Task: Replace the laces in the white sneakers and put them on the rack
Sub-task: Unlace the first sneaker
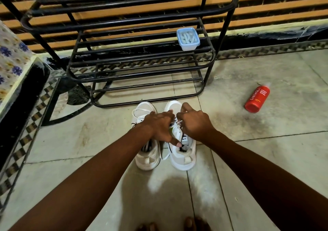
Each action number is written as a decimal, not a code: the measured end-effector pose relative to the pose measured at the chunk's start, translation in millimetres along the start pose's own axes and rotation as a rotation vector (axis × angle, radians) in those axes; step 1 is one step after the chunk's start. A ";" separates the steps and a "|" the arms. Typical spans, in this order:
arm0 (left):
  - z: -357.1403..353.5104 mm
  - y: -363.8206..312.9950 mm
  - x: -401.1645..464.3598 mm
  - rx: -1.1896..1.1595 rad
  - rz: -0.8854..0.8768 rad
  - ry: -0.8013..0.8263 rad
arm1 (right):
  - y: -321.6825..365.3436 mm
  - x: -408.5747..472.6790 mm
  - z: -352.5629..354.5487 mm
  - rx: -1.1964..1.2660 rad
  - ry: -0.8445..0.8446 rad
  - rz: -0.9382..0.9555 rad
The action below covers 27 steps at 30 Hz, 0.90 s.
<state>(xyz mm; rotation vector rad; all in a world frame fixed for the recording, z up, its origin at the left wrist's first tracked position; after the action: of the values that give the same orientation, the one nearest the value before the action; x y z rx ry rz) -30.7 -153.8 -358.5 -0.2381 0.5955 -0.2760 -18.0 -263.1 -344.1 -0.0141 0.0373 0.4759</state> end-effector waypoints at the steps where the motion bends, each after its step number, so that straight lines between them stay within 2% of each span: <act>1: 1.3 0.3 0.4 0.004 0.009 -0.007 | -2.3 0.3 2.2 0.025 -0.030 0.010; 5: -1.9 0.8 1.4 0.005 0.022 -0.007 | -14.3 1.0 -0.4 0.116 -0.167 0.057; 8: -3.0 1.7 3.4 0.007 0.025 -0.009 | -30.7 -0.2 -7.9 0.673 -0.249 -0.072; 10: -2.4 2.3 3.3 0.018 0.033 -0.001 | -38.5 1.2 -23.2 1.019 -0.206 -0.208; 11: -2.9 1.8 3.7 0.030 0.037 0.007 | -38.4 1.7 -31.3 1.102 -0.149 -0.254; 13: -4.4 -0.2 4.7 0.056 0.045 0.025 | -34.7 5.4 -38.2 0.997 -0.031 -0.231; 15: -4.4 -1.6 7.3 0.079 0.052 0.036 | -27.7 10.9 -36.2 0.623 0.056 -0.078; 17: -3.3 -0.3 10.1 0.086 0.057 0.033 | -18.9 15.6 -32.1 0.396 0.105 0.047; 20: -3.4 1.9 10.6 0.081 0.066 0.033 | -12.4 20.2 -26.8 0.301 0.147 0.105; 22: -5.3 2.6 9.9 0.076 0.067 0.031 | -11.1 18.2 -23.6 0.334 0.142 0.071; 23: -5.8 2.3 9.7 0.076 0.067 0.027 | -15.0 15.7 -24.6 0.451 0.144 0.013; 27: -7.6 4.0 12.2 0.088 0.076 0.032 | -42.8 7.2 -33.6 1.222 0.129 -0.273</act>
<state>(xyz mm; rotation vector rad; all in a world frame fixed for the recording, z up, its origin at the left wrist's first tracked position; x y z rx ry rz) -24.6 -155.1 -372.1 -0.1266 0.6211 -0.2326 7.0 -298.6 -377.7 1.1357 0.4419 0.1179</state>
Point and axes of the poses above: each hand's wrist, its own x-axis towards the middle knuckle, its own z-axis out of the back of the hand, y = z × x, the point moved 8 cm from there along x, towards the middle knuckle, and after that the axes turned 10 degrees about -x, right-handed, at the moved point
